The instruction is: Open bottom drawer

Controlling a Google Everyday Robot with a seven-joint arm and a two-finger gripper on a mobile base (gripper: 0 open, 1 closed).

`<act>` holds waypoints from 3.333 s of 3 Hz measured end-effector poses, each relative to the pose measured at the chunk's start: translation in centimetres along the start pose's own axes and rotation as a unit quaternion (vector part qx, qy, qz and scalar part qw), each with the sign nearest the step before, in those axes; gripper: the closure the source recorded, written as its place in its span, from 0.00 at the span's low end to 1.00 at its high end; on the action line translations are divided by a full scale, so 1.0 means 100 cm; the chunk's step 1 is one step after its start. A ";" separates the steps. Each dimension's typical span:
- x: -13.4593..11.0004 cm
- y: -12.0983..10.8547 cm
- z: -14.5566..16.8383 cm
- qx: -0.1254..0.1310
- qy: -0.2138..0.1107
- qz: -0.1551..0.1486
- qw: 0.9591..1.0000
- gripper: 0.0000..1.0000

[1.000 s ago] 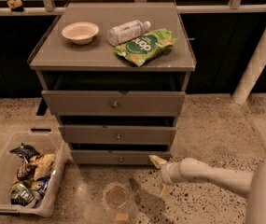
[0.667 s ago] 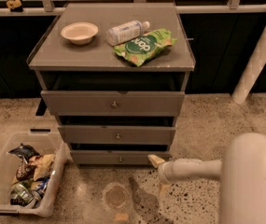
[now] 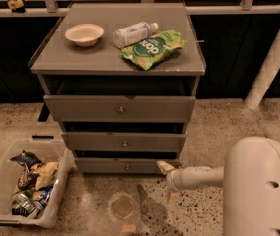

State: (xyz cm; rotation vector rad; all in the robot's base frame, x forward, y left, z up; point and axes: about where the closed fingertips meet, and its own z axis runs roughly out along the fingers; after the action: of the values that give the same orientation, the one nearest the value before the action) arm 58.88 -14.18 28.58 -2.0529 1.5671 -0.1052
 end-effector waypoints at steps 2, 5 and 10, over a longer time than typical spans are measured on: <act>0.005 0.068 0.051 -0.001 -0.099 0.057 0.993 0.00; 0.025 0.087 0.106 0.014 -0.142 0.095 0.985 0.00; 0.054 -0.061 0.114 0.151 -0.195 0.078 0.966 0.00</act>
Offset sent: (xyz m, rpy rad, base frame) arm 0.0721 -0.0800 -0.1502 0.4082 0.0153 -0.1594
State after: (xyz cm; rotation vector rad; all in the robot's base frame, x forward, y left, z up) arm 70.19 -13.81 20.38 -1.5943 1.3642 0.1081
